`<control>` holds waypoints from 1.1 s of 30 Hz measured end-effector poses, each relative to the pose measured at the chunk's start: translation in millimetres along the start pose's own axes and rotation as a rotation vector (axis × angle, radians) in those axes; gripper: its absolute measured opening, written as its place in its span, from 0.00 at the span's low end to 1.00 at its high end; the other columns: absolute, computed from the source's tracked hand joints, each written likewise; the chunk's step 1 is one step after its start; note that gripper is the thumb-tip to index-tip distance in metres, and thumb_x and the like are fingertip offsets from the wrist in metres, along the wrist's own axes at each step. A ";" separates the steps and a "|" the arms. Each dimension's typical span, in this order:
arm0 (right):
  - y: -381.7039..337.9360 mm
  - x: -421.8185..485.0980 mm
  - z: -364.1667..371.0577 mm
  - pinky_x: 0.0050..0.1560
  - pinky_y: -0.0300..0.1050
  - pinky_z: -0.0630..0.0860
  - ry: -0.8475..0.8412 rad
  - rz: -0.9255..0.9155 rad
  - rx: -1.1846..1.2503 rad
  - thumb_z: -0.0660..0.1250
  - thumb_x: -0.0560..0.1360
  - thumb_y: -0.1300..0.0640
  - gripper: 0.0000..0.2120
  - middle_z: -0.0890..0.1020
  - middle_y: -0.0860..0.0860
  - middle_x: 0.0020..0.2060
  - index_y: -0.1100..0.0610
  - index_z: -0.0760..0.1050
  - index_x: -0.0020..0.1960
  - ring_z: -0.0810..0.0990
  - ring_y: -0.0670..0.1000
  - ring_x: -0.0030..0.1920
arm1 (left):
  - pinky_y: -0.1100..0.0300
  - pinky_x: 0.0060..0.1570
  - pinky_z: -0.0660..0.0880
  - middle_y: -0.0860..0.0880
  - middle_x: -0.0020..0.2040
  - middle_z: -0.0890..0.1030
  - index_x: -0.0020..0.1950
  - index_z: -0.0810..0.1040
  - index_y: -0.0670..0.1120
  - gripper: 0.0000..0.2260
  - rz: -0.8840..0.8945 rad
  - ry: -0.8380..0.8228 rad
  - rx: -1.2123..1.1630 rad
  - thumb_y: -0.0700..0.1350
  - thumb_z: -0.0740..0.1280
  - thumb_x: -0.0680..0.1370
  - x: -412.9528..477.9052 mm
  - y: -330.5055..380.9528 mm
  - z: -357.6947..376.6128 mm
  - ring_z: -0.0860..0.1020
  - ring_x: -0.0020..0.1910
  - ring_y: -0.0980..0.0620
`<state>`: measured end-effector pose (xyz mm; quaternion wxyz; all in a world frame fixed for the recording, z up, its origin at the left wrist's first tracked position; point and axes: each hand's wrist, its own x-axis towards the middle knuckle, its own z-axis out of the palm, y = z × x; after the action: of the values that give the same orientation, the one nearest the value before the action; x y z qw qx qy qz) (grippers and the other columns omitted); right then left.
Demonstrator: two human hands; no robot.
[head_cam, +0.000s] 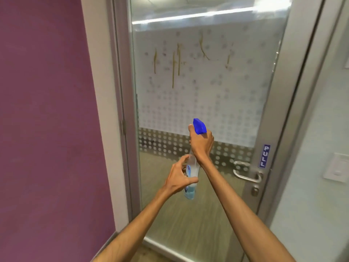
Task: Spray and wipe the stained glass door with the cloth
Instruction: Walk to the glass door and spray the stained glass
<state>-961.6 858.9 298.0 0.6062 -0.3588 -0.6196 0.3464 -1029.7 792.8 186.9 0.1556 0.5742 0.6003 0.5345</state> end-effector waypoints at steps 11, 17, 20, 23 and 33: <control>-32.6 48.7 129.0 0.33 0.43 0.82 -0.174 0.054 0.186 0.69 0.75 0.57 0.11 0.79 0.55 0.34 0.67 0.78 0.45 0.82 0.52 0.39 | 0.68 0.61 0.75 0.53 0.67 0.76 0.76 0.66 0.49 0.41 0.062 -0.053 -0.087 0.50 0.72 0.64 75.7 -44.4 -113.9 0.77 0.62 0.61; -52.6 93.9 187.4 0.26 0.35 0.77 -0.034 -0.056 0.140 0.70 0.77 0.51 0.15 0.76 0.54 0.29 0.60 0.75 0.37 0.77 0.50 0.31 | 0.60 0.60 0.79 0.57 0.64 0.80 0.72 0.68 0.58 0.34 0.157 -0.025 -0.154 0.45 0.70 0.66 138.3 -50.9 -149.8 0.80 0.61 0.57; -66.6 125.3 208.6 0.26 0.35 0.77 -0.021 -0.130 0.121 0.70 0.77 0.51 0.15 0.76 0.55 0.29 0.60 0.74 0.37 0.78 0.51 0.31 | 0.54 0.65 0.76 0.50 0.66 0.79 0.74 0.69 0.49 0.37 0.204 0.006 -0.136 0.50 0.70 0.65 180.0 -48.9 -167.2 0.78 0.64 0.53; -80.4 158.4 225.7 0.25 0.33 0.75 0.000 -0.197 0.106 0.70 0.78 0.52 0.16 0.75 0.54 0.29 0.57 0.72 0.35 0.78 0.50 0.30 | 0.49 0.68 0.74 0.48 0.68 0.77 0.76 0.66 0.48 0.37 0.241 -0.018 -0.093 0.49 0.71 0.66 223.2 -46.1 -184.2 0.76 0.66 0.52; -138.8 251.0 264.3 0.25 0.34 0.76 0.029 -0.308 0.062 0.68 0.79 0.51 0.15 0.78 0.54 0.30 0.53 0.72 0.36 0.79 0.45 0.26 | 0.55 0.78 0.55 0.50 0.80 0.60 0.79 0.59 0.49 0.22 0.355 0.429 0.105 0.46 0.55 0.84 363.3 -42.6 -270.8 0.59 0.78 0.54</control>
<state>-1231.1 1007.6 537.5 0.6717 -0.2455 -0.6475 0.2633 -1374.9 988.1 410.1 -0.1008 0.5515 0.5367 0.6307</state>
